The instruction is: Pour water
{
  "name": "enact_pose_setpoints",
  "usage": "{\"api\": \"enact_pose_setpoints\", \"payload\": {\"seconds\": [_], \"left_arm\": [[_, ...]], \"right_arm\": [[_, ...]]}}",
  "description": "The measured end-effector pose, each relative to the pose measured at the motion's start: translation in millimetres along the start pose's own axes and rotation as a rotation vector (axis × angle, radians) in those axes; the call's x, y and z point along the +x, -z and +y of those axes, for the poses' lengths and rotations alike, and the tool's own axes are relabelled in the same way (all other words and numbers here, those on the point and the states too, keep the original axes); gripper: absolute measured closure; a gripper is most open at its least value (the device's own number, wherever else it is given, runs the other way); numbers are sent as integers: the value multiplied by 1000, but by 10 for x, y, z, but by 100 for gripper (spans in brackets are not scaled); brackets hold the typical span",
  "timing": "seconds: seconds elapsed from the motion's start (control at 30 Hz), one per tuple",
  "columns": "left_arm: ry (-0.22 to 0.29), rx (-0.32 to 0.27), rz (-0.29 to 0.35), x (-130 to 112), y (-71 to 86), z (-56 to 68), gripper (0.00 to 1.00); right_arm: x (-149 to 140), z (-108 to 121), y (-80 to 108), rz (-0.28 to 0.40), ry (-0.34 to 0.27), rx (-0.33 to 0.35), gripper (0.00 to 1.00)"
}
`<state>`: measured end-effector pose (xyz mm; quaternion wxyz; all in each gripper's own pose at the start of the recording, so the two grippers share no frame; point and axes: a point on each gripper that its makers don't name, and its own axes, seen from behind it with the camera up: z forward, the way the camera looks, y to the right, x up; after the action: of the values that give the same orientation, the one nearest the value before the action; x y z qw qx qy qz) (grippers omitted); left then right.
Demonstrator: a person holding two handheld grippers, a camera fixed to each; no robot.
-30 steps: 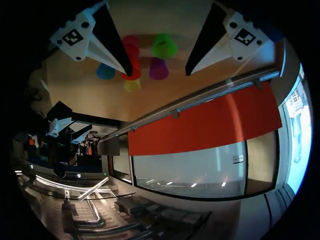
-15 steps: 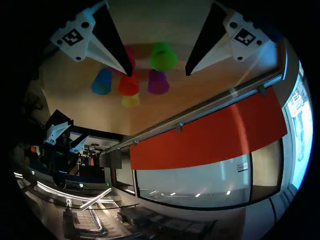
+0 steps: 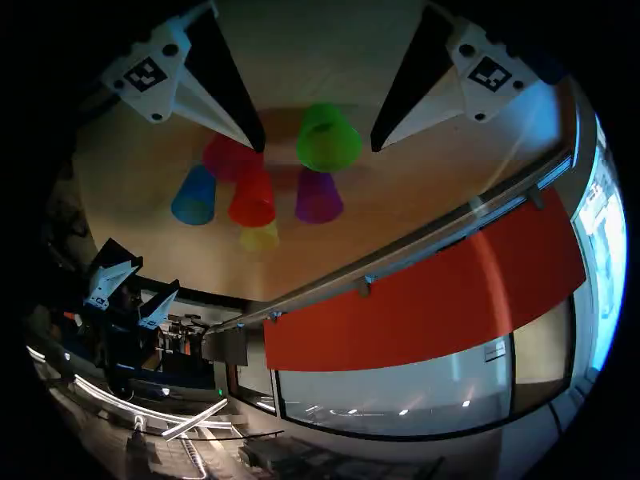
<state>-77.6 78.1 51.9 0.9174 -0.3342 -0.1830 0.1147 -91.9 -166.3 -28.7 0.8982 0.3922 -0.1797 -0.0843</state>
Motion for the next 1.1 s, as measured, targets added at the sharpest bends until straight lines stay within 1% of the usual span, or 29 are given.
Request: {"api": "enact_pose_setpoints", "payload": {"seconds": [0.2,0.3,0.47,0.6,0.8,1.1], "left_arm": [[-4,-18,-33,-155,-127,35,2],[-8,-20,-52,-235,-186,32,2],[-14,-17,-81,-365,-283,7,2],[-9,-12,-98,-440,-350,-28,2],[5,-13,-114,-500,-451,-81,2],[-1,-23,-131,-529,-595,-136,2]], "right_arm": [[-117,13,-89,-18,-5,7,0],[-175,19,-126,-28,-5,7,0],[-248,25,-170,-37,-7,14,0],[-272,26,-207,-42,-7,18,0],[-305,24,-252,-44,-9,22,0],[-374,31,-284,-56,-15,28,0]]}}
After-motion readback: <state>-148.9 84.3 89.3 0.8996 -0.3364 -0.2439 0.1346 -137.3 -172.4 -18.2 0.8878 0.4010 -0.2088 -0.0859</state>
